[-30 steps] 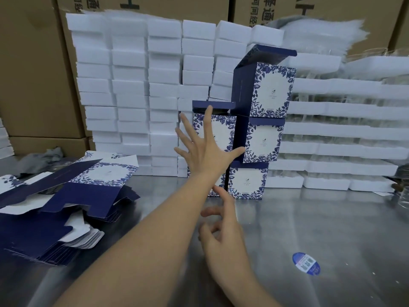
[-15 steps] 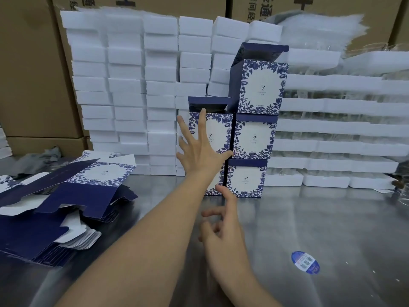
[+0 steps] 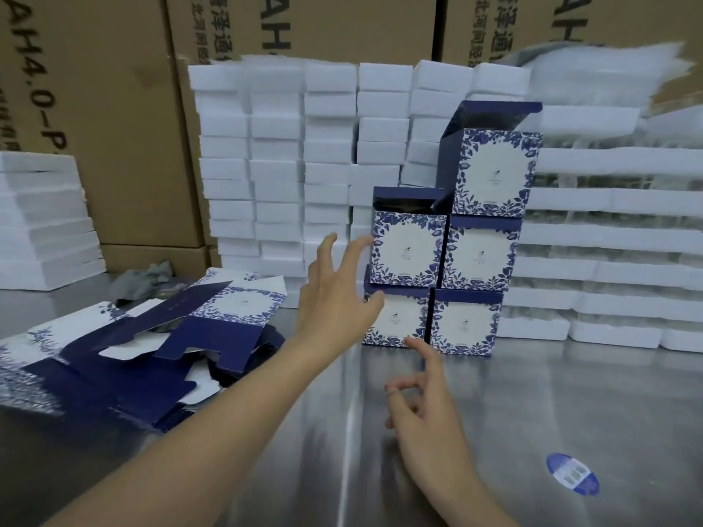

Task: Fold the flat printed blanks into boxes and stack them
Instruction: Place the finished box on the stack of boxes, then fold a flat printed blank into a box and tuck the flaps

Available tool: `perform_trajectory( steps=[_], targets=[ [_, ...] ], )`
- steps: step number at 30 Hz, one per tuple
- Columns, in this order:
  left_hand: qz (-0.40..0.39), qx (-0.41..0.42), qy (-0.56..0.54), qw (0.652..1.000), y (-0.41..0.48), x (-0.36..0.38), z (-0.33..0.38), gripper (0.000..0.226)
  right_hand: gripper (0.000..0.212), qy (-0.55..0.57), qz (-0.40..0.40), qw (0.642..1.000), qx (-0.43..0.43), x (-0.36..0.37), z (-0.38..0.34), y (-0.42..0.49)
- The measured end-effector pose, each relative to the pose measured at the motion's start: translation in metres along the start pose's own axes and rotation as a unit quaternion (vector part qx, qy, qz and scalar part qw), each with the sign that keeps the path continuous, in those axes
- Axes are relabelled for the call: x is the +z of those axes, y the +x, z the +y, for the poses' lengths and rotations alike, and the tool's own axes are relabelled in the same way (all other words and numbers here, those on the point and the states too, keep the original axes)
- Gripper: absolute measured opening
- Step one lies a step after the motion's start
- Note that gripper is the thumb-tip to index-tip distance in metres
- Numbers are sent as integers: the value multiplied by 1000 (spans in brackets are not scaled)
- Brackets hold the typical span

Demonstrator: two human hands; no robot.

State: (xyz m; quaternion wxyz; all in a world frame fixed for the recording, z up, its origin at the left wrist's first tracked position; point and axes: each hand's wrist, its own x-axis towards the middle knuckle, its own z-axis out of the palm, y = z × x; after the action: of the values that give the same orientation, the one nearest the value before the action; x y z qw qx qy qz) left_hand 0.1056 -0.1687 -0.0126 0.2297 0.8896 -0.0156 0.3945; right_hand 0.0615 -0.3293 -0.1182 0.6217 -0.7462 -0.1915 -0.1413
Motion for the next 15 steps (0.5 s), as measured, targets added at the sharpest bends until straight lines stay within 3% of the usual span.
perform_trajectory(
  steps=[2, 4, 7, 9, 15],
  targets=[
    [-29, -23, 83, 996, -23, -33, -32, 75, 70, 4, -8, 1000, 7, 2, 0, 0],
    [-55, -113, 170, 977, -36, -69, -72, 79, 69, 9, -12, 1000, 14, 2, 0, -1],
    [-230, -261, 228, 909, -51, -110, -117, 94, 69, 13, -25, 999, 24, 2, -2, -2],
    [-296, -265, 240, 886, -60, -121, -122, 87, 67, 13, -25, 999, 30, 2, -2, -3],
    [-141, -146, 290, 935, -43, -168, -81, 27, 57, 37, -27, 997, 68, -3, -4, -1]
  ],
)
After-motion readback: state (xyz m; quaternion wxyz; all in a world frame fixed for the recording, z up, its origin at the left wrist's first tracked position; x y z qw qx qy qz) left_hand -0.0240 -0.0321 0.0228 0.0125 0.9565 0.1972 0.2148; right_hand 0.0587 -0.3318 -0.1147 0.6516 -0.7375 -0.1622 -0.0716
